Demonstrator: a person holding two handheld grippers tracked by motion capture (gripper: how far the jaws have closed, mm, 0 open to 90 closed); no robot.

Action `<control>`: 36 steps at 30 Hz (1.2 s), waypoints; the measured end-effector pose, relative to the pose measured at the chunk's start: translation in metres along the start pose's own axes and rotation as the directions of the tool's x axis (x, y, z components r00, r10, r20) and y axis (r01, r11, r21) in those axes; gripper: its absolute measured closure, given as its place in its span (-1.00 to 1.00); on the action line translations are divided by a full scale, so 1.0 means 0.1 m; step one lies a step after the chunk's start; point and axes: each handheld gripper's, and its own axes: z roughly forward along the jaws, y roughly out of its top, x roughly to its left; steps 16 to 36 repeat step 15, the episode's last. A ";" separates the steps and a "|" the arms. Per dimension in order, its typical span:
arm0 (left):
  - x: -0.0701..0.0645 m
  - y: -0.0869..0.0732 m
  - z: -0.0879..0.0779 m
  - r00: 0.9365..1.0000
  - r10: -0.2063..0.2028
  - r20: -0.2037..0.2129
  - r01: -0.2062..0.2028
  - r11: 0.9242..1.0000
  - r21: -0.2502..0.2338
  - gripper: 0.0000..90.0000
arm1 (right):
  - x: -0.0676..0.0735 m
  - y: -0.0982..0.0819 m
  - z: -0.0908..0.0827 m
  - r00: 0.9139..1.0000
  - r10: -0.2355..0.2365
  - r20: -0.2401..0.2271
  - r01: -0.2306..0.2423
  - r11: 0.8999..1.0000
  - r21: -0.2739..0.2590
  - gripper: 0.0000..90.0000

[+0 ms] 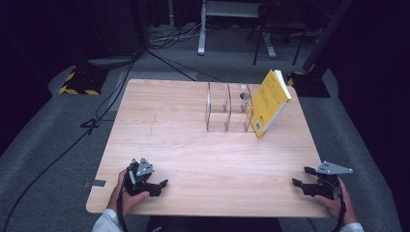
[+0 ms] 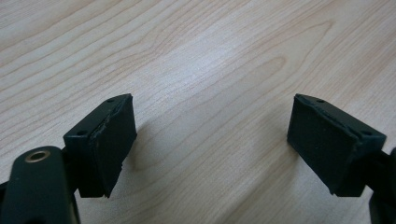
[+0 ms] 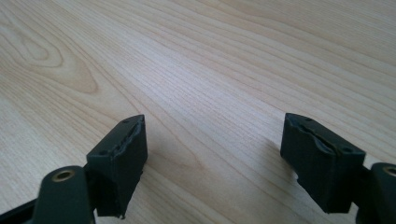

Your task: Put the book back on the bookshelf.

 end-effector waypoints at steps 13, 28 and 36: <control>0.00 0.01 0.01 1.000 -0.005 -0.002 0.005 1.000 -0.002 -0.65 | 0.00 0.00 0.00 1.000 -0.001 0.001 0.001 1.000 0.000 -0.48; 0.00 0.01 0.02 1.000 -0.007 -0.001 0.007 1.000 -0.002 -0.65 | 0.00 0.00 0.00 1.000 0.000 0.001 0.000 1.000 0.000 -0.48; 0.00 0.01 0.02 1.000 -0.007 -0.001 0.007 1.000 -0.002 -0.65 | 0.00 0.00 0.00 1.000 0.000 0.001 0.000 1.000 0.000 -0.48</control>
